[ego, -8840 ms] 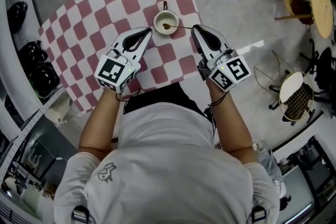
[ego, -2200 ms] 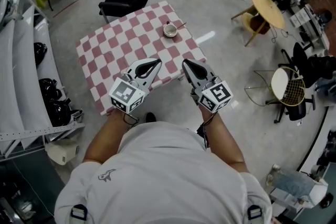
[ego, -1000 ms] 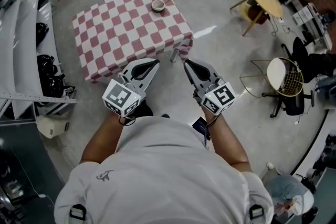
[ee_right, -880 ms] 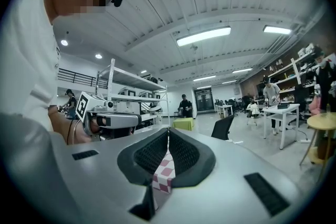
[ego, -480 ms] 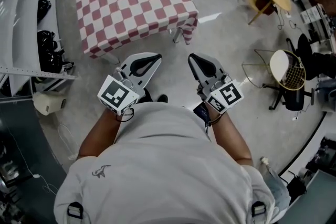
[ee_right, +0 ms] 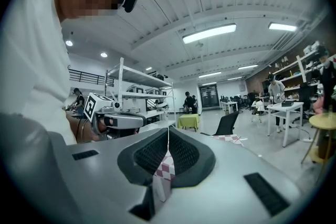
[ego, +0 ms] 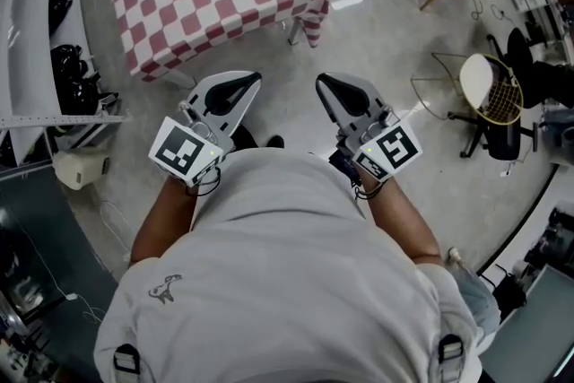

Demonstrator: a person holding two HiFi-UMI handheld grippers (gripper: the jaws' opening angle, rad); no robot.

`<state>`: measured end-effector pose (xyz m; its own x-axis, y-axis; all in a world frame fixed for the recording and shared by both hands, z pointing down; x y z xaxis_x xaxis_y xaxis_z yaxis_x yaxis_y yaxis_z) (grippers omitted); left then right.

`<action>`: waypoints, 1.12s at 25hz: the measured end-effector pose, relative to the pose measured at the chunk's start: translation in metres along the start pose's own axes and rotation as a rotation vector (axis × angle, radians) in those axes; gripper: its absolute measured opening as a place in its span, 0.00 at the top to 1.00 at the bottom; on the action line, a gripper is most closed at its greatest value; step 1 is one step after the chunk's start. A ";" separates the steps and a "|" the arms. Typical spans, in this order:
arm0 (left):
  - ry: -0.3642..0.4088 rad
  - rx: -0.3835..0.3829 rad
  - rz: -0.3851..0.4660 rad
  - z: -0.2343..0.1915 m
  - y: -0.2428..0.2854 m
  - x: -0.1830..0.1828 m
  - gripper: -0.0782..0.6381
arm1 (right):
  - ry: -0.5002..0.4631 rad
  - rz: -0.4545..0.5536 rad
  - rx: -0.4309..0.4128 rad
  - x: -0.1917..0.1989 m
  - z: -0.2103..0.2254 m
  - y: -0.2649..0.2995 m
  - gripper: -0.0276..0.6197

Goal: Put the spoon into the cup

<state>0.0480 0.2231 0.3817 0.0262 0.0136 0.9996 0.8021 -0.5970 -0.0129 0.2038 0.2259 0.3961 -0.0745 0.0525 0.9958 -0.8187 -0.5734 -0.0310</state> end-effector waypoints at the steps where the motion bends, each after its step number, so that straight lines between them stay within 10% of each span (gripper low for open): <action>1: -0.001 0.000 -0.002 0.000 0.001 0.000 0.87 | 0.001 0.000 -0.001 0.000 0.000 -0.001 0.90; 28: -0.022 0.005 -0.011 -0.014 0.007 0.002 0.87 | 0.023 0.019 -0.003 -0.005 0.003 0.013 0.90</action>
<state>0.0454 0.2073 0.3835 0.0308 0.0379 0.9988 0.8054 -0.5927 -0.0024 0.1958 0.2157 0.3914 -0.1029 0.0608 0.9928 -0.8188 -0.5719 -0.0499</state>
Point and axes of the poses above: the fingertips, and each gripper's own axes: y forward along the fingers, z to its right, x out of its underside, the point moved 4 cm from there along -y, backward along the fingers, and after that the axes turned 6 degrees about z, right-handed, at the moved point
